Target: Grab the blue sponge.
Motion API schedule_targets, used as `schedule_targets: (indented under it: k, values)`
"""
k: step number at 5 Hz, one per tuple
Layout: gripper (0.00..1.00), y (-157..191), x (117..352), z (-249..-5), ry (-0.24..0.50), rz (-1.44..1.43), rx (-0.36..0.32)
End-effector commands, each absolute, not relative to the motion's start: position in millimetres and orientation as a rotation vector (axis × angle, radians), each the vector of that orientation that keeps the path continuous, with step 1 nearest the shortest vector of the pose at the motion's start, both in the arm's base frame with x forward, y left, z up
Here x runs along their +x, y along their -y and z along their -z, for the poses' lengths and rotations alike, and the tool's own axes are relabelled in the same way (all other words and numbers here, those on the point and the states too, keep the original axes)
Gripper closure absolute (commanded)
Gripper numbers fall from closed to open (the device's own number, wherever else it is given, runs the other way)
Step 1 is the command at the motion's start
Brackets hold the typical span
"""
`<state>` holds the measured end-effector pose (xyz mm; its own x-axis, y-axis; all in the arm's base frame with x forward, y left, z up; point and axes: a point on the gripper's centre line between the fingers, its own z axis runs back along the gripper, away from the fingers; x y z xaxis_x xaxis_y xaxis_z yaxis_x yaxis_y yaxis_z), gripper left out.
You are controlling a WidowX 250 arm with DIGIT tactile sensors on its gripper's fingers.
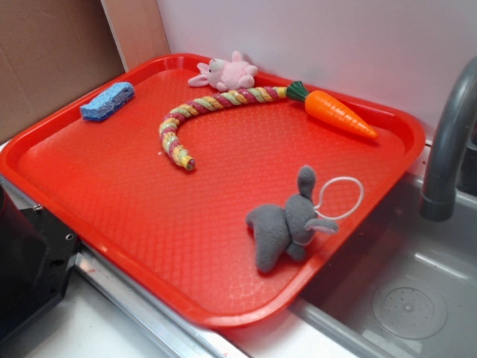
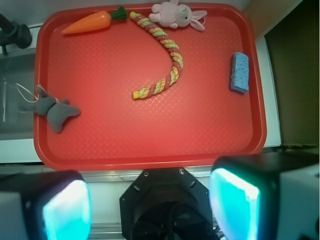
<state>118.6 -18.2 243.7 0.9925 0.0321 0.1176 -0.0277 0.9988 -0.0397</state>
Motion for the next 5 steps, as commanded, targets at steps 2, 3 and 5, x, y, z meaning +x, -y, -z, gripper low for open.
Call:
schedule_targets:
  k: [2, 3, 5]
  values:
    - [0.0, -31.8, 138.2, -193.7, 0.087, -0.21, 0.054]
    - [0.0, -78.7, 154.0, -163.7, 0.136, -0.187, -0.009]
    - [0.0, -132.7, 182.5, -115.0, 0.141, -0.196, -0.003]
